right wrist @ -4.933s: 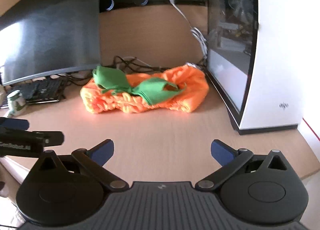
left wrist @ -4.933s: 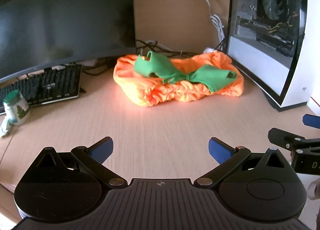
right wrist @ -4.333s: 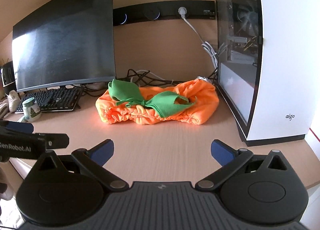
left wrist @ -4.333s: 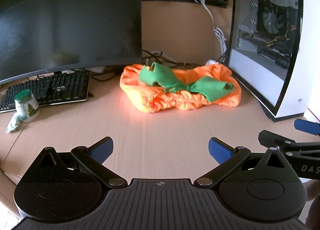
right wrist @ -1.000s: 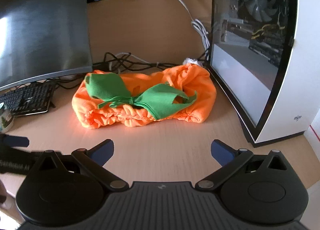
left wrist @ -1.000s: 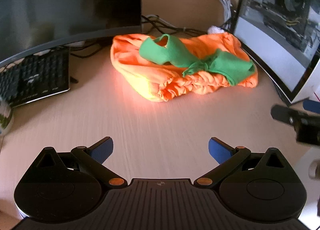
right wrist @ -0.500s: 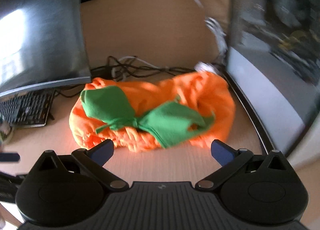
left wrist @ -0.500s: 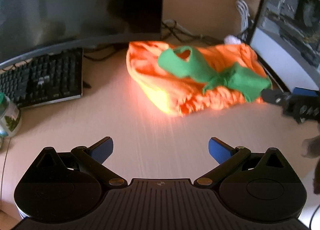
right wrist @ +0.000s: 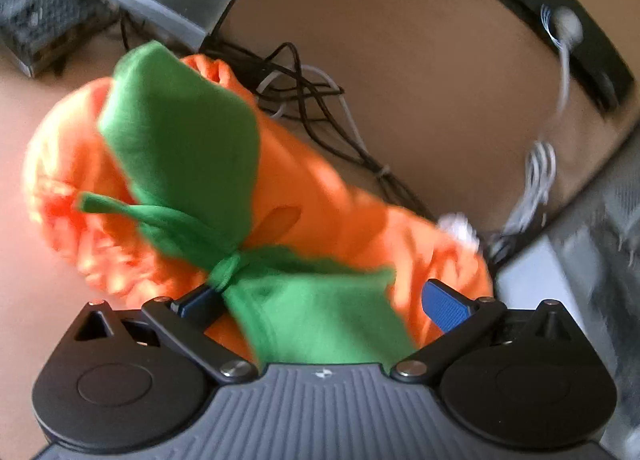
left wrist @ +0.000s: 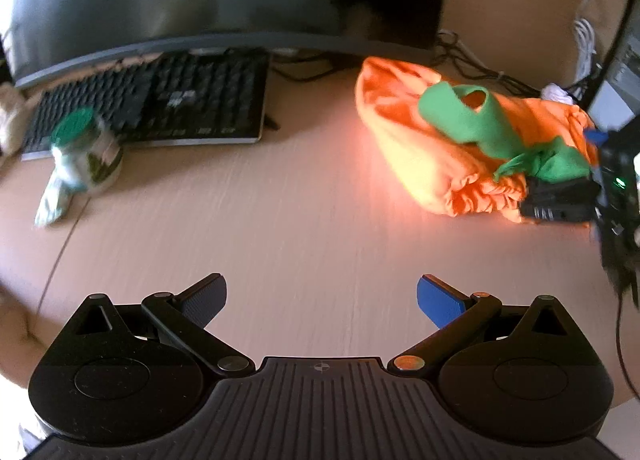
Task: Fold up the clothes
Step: 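Grasp the green collar of the costume with the right tool and lift it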
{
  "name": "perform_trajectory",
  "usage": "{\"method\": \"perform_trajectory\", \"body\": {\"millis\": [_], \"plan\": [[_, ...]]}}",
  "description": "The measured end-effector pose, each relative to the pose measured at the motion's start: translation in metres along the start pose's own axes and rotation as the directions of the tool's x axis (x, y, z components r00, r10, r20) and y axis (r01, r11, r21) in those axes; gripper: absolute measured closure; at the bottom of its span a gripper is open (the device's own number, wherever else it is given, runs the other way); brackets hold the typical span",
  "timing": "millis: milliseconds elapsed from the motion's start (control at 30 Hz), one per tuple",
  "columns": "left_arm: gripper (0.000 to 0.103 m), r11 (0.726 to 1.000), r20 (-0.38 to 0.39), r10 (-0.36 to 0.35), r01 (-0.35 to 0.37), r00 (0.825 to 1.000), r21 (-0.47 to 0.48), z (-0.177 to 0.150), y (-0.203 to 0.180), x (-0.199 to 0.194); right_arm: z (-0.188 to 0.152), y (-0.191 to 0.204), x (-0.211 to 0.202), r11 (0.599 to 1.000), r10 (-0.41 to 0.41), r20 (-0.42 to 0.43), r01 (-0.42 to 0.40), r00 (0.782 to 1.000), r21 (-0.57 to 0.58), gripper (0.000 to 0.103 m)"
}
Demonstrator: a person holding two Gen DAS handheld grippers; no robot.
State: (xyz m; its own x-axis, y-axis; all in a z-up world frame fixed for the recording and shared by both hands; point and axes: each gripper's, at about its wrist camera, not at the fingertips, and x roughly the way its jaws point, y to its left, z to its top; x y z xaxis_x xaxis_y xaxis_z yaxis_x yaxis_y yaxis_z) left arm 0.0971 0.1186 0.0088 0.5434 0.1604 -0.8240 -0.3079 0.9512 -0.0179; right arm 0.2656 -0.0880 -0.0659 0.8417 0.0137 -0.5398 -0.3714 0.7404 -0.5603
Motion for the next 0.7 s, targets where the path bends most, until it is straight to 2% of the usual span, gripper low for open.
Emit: {"method": "perform_trajectory", "body": {"millis": [67,100,133,200,333,400,467,533,633,700], "plan": [[0.000,1.000,0.013,0.000,0.000,1.000,-0.011,0.000,0.005,-0.004,0.012,-0.003,0.003,0.994,-0.094,0.071,0.098,0.993,-0.053,0.000],[0.000,1.000,0.024,-0.001,0.001,1.000,-0.015,0.001,0.009,-0.007,0.021,-0.012,-0.005,0.984,-0.170,0.140,0.175,0.976,-0.027,0.000],[0.000,1.000,0.038,-0.007,0.008,0.999,-0.020,0.003,0.012,-0.009,0.031,-0.023,-0.018,0.968,-0.248,0.209,0.249,0.946,0.021,0.000],[0.000,0.999,0.063,-0.038,0.040,0.997,-0.022,0.009,0.017,-0.011,0.050,-0.049,-0.049,0.924,-0.382,0.319,0.355,0.867,0.142,0.000],[0.000,0.991,0.103,-0.132,0.134,0.986,-0.005,0.020,0.019,-0.014,0.070,-0.089,-0.110,0.854,-0.517,0.406,0.427,0.753,0.297,0.000],[0.000,0.975,0.124,-0.221,0.219,0.967,0.026,0.025,0.017,-0.015,0.078,-0.100,-0.141,0.832,-0.554,0.443,0.448,0.705,0.328,0.000],[0.000,0.946,0.146,-0.323,0.313,0.935,0.084,0.030,0.011,-0.019,0.084,-0.106,-0.172,0.806,-0.592,0.488,0.478,0.641,0.350,0.000],[0.000,0.906,0.171,-0.419,0.397,0.892,0.149,0.036,0.004,-0.027,0.095,-0.114,-0.205,0.795,-0.607,0.523,0.476,0.598,0.376,0.000],[0.000,0.834,0.222,-0.547,0.502,0.807,0.231,0.052,-0.002,-0.045,0.109,-0.129,-0.255,0.784,-0.619,0.572,0.455,0.538,0.422,0.000],[0.000,0.796,0.266,-0.603,0.547,0.752,0.258,0.063,0.003,-0.057,0.114,-0.140,-0.290,0.783,-0.622,0.610,0.417,0.492,0.462,0.000]]}}
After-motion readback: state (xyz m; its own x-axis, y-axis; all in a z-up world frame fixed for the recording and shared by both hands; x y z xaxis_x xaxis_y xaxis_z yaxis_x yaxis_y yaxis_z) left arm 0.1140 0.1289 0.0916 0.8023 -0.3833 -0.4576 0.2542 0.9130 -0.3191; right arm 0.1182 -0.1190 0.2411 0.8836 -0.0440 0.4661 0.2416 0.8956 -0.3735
